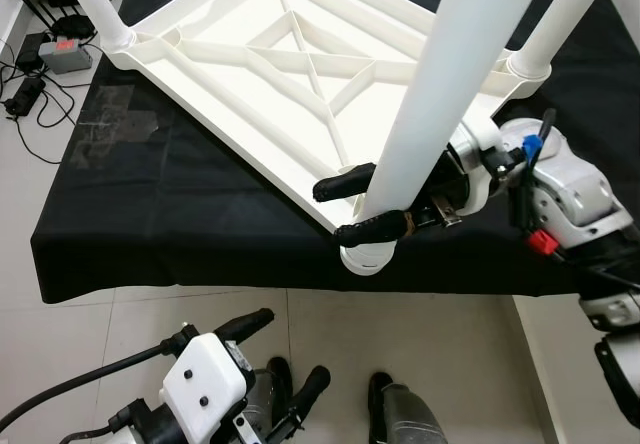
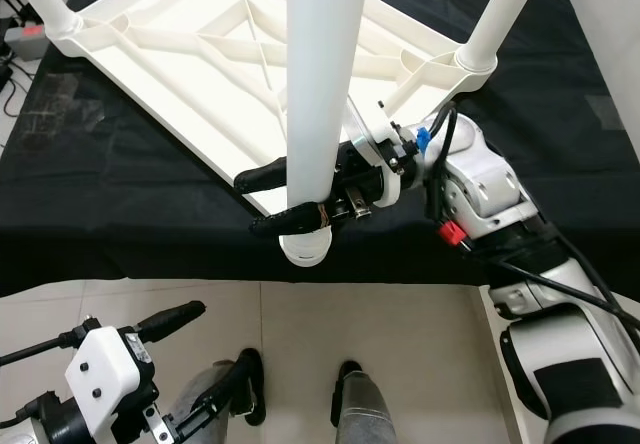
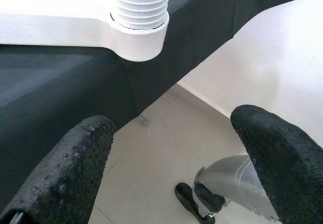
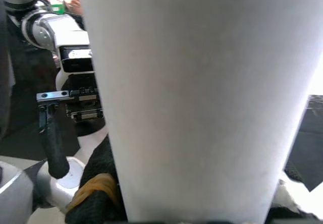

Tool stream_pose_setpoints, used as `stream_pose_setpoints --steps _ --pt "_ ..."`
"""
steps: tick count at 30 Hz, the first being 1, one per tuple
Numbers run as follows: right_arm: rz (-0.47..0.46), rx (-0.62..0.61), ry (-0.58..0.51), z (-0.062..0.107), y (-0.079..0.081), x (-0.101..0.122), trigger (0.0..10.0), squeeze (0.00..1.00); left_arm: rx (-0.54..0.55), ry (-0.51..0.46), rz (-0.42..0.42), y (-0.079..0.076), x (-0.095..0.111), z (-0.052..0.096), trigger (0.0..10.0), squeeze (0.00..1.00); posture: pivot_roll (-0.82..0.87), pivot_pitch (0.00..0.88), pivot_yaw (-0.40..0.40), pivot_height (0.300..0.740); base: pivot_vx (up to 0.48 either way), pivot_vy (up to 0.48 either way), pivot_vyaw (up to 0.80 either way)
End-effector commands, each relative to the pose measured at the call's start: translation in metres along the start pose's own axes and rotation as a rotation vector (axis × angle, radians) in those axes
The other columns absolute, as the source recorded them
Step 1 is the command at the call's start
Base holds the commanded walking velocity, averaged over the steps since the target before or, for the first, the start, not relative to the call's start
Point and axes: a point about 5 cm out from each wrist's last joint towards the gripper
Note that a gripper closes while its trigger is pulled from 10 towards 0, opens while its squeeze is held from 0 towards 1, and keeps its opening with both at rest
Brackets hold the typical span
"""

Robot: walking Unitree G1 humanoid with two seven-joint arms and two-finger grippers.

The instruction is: Building children table

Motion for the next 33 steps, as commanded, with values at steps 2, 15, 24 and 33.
stream_pose_setpoints --steps 2,15,24,33 --pt "-0.066 -0.034 0.06 -0.004 0.01 -0.016 10.0 0.0 0.007 0.029 0.009 0.001 -0.007 0.0 10.0 0.0 0.11 0.36 0.035 0.74 0.0 0.0 0.0" --pt "-0.079 -0.144 0.068 -0.01 0.021 -0.015 10.0 0.0 0.006 0.023 0.0 0.005 -0.009 -0.003 10.0 0.0 0.09 0.34 0.037 0.74 0.0 0.0 0.0" --pt "-0.103 -0.249 0.1 -0.017 0.027 -0.021 10.0 0.0 0.003 0.02 -0.005 0.006 -0.01 -0.006 10.0 0.0 0.08 0.322 0.036 0.74 0.0 0.0 0.0" --pt "-0.121 -0.358 0.137 -0.018 0.028 -0.024 10.0 0.0 0.001 0.015 -0.008 0.006 -0.011 -0.008 10.0 0.0 0.07 0.309 0.031 0.74 0.0 0.0 0.0"
Point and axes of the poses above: a point about 5 cm out from each wrist's last joint towards the gripper, its own z axis pointing back from the gripper into the wrist, its own x axis along the axis of the wrist's last joint, y = z × x, and after that the axes turned 7 degrees about z, right-handed
